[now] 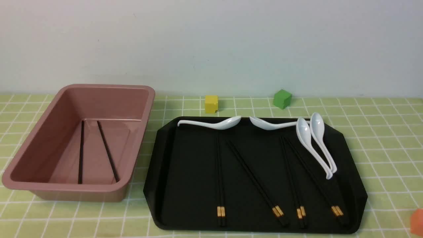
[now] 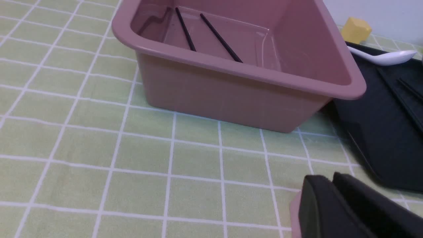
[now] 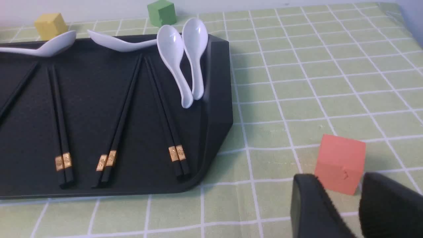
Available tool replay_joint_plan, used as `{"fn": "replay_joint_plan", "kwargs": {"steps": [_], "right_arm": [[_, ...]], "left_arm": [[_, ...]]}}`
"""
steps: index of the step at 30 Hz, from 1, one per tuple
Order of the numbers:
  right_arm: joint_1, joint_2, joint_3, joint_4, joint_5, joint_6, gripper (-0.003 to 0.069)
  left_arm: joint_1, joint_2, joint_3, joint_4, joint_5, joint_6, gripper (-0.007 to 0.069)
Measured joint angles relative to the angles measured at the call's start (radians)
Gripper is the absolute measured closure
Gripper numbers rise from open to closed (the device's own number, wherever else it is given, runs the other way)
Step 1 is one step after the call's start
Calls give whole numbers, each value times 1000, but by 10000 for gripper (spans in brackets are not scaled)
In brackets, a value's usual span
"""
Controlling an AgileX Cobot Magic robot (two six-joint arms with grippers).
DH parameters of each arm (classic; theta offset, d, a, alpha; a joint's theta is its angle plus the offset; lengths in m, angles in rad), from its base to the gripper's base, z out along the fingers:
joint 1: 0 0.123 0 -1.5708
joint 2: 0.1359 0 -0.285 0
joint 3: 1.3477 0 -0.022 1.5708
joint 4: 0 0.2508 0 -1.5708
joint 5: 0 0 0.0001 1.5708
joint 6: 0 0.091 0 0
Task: On green tablecloth take chopsticks from black tray and put them in box.
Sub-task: 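Reach over to the black tray and grasp a pair of chopsticks with the left gripper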
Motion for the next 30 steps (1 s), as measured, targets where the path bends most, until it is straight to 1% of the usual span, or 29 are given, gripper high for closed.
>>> {"fn": "replay_joint_plan", "kwargs": {"steps": [23,24,26,29,30], "right_arm": [[0,0,0,0,0,0,419],[0,0,0,0,0,0,419],[0,0,0,0,0,0,419],[0,0,0,0,0,0,419],[0,0,0,0,0,0,419]], "left_arm": [[0,0,0,-6,-5,-1,538],[0,0,0,-33,-7,-15,537],[0,0,0,-130,-11,-77,534],[0,0,0,-367,-14,-237,531],[0,0,0,-421,-15,-273,531]]}}
